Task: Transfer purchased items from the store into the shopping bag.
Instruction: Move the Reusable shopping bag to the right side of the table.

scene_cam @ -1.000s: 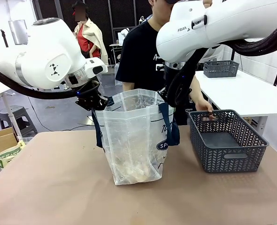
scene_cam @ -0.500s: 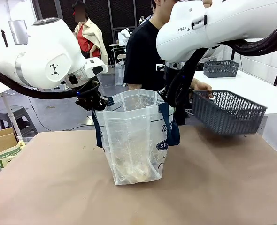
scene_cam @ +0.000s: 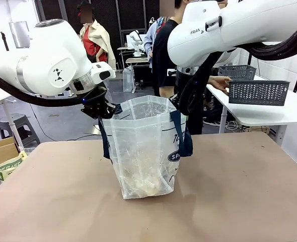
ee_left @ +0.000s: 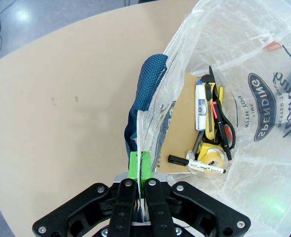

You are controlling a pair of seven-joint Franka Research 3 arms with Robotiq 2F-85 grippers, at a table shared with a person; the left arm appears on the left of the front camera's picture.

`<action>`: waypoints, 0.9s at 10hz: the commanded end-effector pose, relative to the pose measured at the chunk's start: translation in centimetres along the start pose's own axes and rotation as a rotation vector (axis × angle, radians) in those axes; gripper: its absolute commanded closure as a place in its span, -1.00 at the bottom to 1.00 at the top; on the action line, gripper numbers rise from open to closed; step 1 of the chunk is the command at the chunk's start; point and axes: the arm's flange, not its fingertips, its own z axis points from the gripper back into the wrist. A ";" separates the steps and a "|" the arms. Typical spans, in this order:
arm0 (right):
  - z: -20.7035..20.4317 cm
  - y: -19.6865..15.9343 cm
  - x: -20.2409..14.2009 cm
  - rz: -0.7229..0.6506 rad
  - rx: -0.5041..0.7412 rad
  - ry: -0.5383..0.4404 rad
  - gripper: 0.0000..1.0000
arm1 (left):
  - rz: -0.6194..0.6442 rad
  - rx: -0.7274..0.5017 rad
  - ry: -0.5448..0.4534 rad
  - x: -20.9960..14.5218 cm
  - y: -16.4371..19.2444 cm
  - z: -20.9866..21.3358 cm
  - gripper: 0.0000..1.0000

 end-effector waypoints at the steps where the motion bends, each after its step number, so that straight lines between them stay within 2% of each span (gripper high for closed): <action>1: 0.1 -0.1 0.0 -0.013 -0.001 -0.002 1.00 | 0.017 0.007 -0.003 -0.1 0.1 0.1 1.00; 4: 0.0 0.0 0.0 0.000 0.000 0.000 1.00 | 0.000 0.000 0.000 0.0 0.0 0.0 1.00; 6: 0.7 1.1 -0.3 -0.041 -0.004 -0.047 1.00 | 0.051 0.010 0.018 0.3 -0.6 0.6 1.00; 9: 1.4 3.4 -0.4 -0.145 0.000 -0.018 1.00 | 0.141 0.056 0.043 0.5 -2.0 1.3 1.00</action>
